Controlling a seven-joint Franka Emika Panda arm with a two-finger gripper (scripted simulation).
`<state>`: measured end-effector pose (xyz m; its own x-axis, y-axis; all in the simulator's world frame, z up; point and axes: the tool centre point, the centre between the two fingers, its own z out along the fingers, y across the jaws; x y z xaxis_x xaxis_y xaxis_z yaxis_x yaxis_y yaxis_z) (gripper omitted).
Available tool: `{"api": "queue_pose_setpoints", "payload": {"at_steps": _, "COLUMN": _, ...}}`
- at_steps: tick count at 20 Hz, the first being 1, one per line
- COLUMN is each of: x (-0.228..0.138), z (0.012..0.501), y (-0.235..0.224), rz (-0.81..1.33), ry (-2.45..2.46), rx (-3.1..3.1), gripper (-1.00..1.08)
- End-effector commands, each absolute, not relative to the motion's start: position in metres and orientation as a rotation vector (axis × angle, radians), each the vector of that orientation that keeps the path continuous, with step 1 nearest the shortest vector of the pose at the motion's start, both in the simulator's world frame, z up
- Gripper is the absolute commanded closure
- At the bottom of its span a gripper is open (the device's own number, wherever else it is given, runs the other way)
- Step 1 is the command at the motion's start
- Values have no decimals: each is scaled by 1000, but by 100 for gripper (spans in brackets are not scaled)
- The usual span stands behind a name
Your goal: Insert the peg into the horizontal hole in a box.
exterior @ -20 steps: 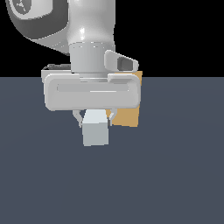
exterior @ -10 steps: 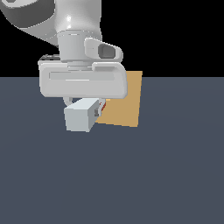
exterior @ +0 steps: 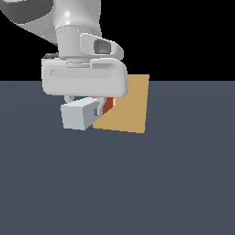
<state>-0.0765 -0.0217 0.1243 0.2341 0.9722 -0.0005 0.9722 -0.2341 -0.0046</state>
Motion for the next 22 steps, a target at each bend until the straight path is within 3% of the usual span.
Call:
{"api": "queue_pose_setpoints", "payload": {"at_steps": 1, "x": -76, "z": 128, "y": -20, "rz": 0, "ry": -1923, "rx": -2484, "gripper": 108}}
{"api": "queue_pose_setpoints", "payload": {"at_steps": 22, "x": -75, "z": 128, "y": -16, "rz": 0, "ry": -1918, "rx": -2487, "gripper": 108}}
